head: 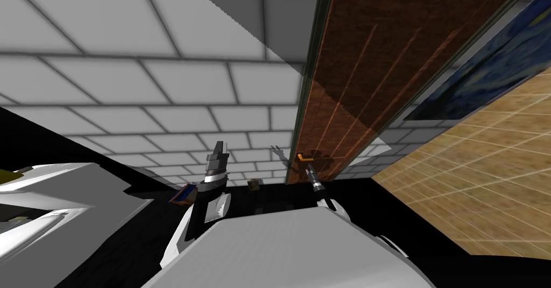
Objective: Pull the door open
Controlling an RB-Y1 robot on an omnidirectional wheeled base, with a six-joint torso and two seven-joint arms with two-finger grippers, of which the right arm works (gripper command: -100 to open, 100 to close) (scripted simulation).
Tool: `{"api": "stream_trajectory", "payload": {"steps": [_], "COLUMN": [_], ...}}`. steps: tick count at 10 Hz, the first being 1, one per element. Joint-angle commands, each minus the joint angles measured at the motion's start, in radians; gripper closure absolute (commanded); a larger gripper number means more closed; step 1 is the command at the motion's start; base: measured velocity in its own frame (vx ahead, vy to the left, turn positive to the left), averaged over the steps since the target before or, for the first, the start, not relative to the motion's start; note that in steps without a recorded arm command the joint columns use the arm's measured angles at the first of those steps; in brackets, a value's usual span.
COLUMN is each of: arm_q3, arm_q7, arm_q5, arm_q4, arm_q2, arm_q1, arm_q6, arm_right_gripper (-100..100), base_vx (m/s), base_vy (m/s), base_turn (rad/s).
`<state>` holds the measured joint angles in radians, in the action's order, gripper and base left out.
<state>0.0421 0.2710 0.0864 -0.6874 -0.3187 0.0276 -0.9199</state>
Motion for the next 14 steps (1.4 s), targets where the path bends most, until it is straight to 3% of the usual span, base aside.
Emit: {"api": "stream_trajectory", "payload": {"steps": [1, 2, 5, 8, 9, 14], "arm_q3": [-0.015, -0.032, -0.061, -0.065, -0.065, -0.065], "arm_q7": [0.005, 0.01, 0.017, 0.018, 0.018, 0.018], "arm_q5": [-0.001, -0.003, -0.005, -0.006, -0.006, -0.006], "arm_q4": [0.033, 0.082, 0.162, 0.177, 0.177, 0.177], "arm_q2": [-0.003, -0.004, -0.006, -0.007, -0.007, -0.007], "arm_q1": [-0.021, -0.048, -0.092, -0.101, -0.101, -0.101], "arm_q6": [-0.009, -0.025, -0.05, -0.054, -0.054, -0.054], "arm_right_gripper": [-100, -100, -100, -100, 100, 100], "base_vx": [0.089, 0.139, 0.126, 0.09, 0.0, -0.007], "base_vy": [0.012, -0.003, -0.016, -0.022, 0.0, 0.001], "base_turn": [0.083, 0.165, 0.085, 0.032, 0.0, -0.001]}}
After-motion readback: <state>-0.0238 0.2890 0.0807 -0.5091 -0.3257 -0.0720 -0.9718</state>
